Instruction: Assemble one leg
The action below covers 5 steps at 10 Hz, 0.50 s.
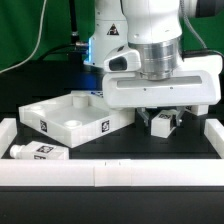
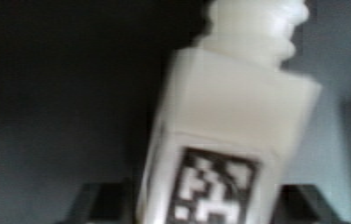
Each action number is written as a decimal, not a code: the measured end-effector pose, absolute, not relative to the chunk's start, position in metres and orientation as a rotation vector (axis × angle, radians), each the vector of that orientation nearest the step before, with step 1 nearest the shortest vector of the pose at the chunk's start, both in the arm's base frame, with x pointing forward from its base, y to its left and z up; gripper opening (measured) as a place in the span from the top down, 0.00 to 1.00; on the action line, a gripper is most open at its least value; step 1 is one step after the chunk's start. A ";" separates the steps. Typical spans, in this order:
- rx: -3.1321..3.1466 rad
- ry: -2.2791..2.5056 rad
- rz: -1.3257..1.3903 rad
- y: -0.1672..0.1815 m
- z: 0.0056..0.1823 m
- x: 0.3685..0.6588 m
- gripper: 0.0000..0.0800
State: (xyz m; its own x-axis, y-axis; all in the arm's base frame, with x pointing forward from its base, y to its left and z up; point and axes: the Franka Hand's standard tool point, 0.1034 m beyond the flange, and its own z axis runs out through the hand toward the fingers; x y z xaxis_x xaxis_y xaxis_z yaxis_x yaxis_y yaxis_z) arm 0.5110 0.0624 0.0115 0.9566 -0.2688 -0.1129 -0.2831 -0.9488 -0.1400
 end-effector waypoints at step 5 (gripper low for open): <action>-2.986 0.425 0.080 0.073 0.038 0.450 0.64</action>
Offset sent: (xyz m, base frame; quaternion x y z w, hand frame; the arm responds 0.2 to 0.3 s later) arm -0.0878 0.0066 0.0321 -0.0352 0.0412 -0.0310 0.9981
